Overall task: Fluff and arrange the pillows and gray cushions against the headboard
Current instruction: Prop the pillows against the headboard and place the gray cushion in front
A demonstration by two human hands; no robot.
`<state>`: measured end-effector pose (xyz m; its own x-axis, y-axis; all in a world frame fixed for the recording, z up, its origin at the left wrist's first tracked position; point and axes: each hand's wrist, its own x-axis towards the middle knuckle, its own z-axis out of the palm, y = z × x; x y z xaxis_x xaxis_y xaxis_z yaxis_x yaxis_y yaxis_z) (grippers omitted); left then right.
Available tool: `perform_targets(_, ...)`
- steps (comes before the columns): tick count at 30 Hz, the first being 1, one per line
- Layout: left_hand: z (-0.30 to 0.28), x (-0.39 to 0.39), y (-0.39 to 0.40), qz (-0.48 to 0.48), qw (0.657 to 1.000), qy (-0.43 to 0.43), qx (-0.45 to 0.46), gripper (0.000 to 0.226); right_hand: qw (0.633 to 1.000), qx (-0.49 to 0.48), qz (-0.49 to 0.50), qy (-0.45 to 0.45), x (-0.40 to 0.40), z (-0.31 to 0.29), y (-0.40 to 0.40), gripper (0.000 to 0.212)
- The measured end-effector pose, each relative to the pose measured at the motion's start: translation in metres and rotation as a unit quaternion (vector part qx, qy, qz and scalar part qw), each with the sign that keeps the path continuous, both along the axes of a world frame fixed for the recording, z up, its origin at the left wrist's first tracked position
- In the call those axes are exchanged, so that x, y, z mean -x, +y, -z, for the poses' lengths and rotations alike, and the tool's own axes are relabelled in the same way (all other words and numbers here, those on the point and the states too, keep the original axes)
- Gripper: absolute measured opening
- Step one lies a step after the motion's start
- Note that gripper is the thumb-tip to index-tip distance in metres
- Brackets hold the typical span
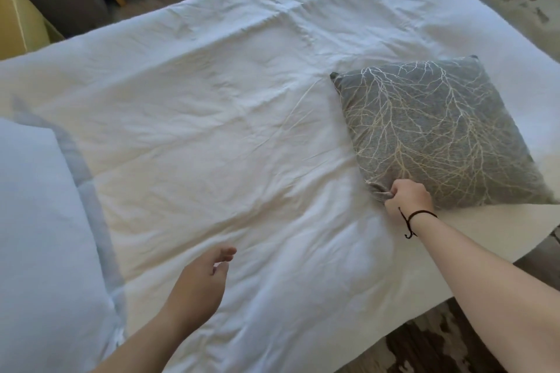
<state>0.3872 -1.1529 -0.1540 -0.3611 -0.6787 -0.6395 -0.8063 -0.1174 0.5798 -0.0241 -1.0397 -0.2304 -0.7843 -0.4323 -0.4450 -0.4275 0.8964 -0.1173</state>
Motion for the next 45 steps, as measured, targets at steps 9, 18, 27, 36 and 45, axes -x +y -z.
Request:
perform_targets(9, -0.075, -0.018, -0.014, -0.072, 0.993, 0.087, 0.028, 0.013, 0.951, 0.262, -0.037, -0.162, -0.175, -0.113, -0.073, 0.022)
perform_targets(18, -0.172, -0.113, -0.048, -0.19, 0.974, 0.106, 0.066, 0.018, 0.746, 0.423, -0.104, -0.504, -0.436, -0.224, -0.062, 0.023)
perform_targets(27, -0.153, -0.185, 0.016, -0.232, 0.97, 0.037, 0.055, 0.009, 0.794, 0.208, -0.514, -0.248, -0.39, -0.218, -0.139, 0.027)
perform_targets(36, -0.155, -0.168, 0.031, -0.156, 0.98, -0.073, 0.098, 0.047, 0.538, 0.044, -0.841, 0.033, -0.391, -0.212, -0.217, 0.025)
perform_targets(45, -0.182, -0.163, 0.021, -0.266, 0.94, -0.008, 0.213, 0.059, 0.624, 0.144, -0.767, 0.052, -0.391, -0.262, -0.244, 0.019)
